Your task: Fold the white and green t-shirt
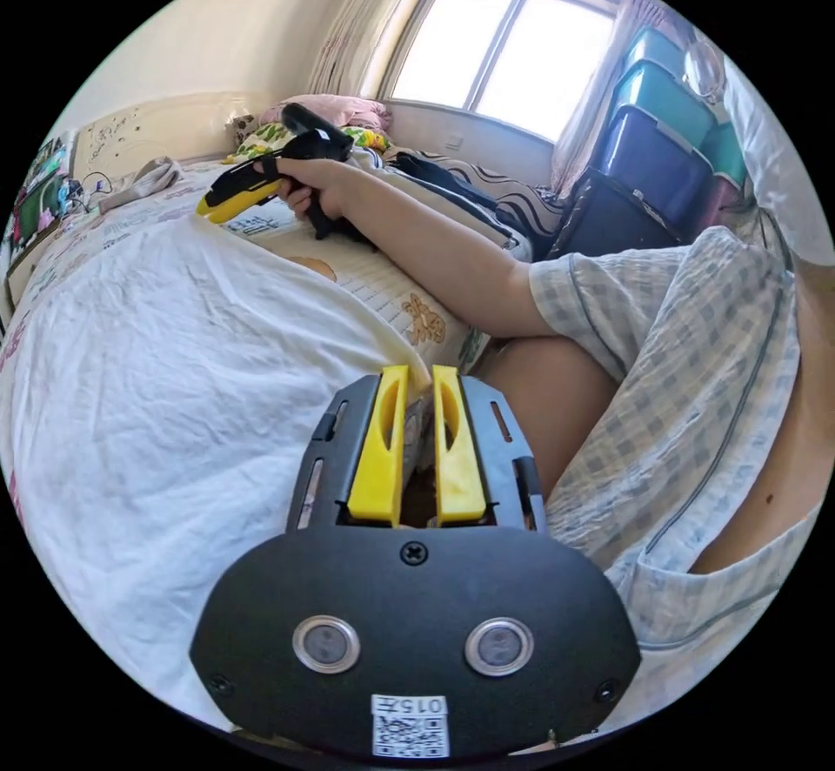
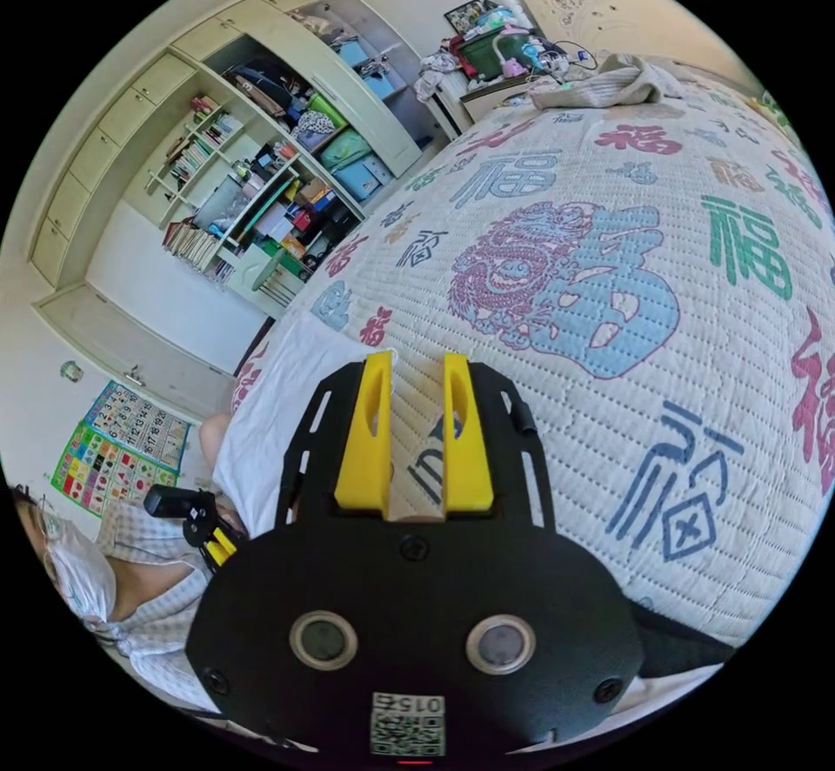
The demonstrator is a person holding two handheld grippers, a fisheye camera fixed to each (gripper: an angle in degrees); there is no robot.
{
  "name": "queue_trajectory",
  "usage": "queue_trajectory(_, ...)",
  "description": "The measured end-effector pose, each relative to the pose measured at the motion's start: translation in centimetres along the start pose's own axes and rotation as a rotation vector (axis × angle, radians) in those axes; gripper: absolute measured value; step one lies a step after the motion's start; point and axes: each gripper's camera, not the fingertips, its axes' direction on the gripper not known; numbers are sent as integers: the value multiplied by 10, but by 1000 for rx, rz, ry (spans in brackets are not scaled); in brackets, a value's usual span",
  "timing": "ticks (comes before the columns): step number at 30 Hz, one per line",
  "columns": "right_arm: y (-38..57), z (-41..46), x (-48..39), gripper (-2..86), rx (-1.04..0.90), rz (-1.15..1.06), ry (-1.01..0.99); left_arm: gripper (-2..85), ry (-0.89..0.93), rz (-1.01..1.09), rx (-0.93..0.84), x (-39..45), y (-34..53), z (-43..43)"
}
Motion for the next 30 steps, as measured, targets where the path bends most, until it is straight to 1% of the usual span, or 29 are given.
queue_trajectory(2, -2, -7, -6, 113, 28, -8, -13, 68, 45, 26, -12, 5, -7, -8)
queue_trajectory(3, -3, -12, -8, 122, 51, -4, -20, 70, 100, 69, -9, 10, -13, -20)
queue_trajectory(5, -4, -18, -10, 132, 67, 1, -11, 70, 136, 126, -1, 17, -21, -41)
queue_trajectory(8, -5, -19, -9, 119, 59, 41, 70, 69, 62, 174, 12, 28, -35, -71)
queue_trajectory(9, -5, -21, -7, 89, 61, 82, 123, 68, 45, 188, 19, 30, -40, -78)
queue_trajectory(11, -4, -25, -3, 60, 63, 145, 174, 68, 22, 179, 36, 26, -46, -87)
queue_trajectory(13, -1, -33, -4, 52, 101, 151, 154, 68, 9, 127, 51, 13, -51, -95)
queue_trajectory(14, 0, -38, -7, 49, 124, 126, 105, 68, 3, 88, 74, 3, -54, -105)
queue_trajectory(16, 2, -46, -21, 38, 160, 24, -7, 67, -21, 19, 141, -13, -59, -125)
queue_trajectory(17, 3, -50, -34, 29, 166, -78, -91, 66, -48, -22, 183, -24, -62, -139)
queue_trajectory(18, 5, -53, -49, 33, 154, -187, -162, 68, -95, -59, 197, -35, -66, -150)
queue_trajectory(19, 5, -53, -55, 34, 140, -224, -183, 69, -127, -80, 189, -40, -68, -154)
queue_trajectory(20, 4, -52, -67, 59, 95, -262, -184, 75, -198, -114, 142, -49, -73, -157)
queue_trajectory(21, 3, -50, -78, 80, 47, -271, -131, 80, -268, -139, 85, -55, -77, -158)
queue_trajectory(22, 2, -49, -83, 88, 25, -275, -96, 81, -300, -147, 67, -58, -78, -158)
queue_trajectory(24, 4, -43, -94, 100, -53, -288, 39, 81, -398, -185, 26, -67, -82, -160)
queue_trajectory(25, 4, -40, -94, 96, -79, -285, 69, 81, -414, -191, 12, -69, -83, -159)
queue_trajectory(27, 5, -23, -85, 69, -209, -245, 136, 79, -401, -222, -41, -80, -90, -154)
queue_trajectory(29, 7, -17, -75, 57, -265, -220, 108, 77, -383, -234, -29, -84, -97, -160)
queue_trajectory(30, 7, -22, -71, 57, -251, -200, 72, 76, -369, -239, -36, -88, -104, -165)
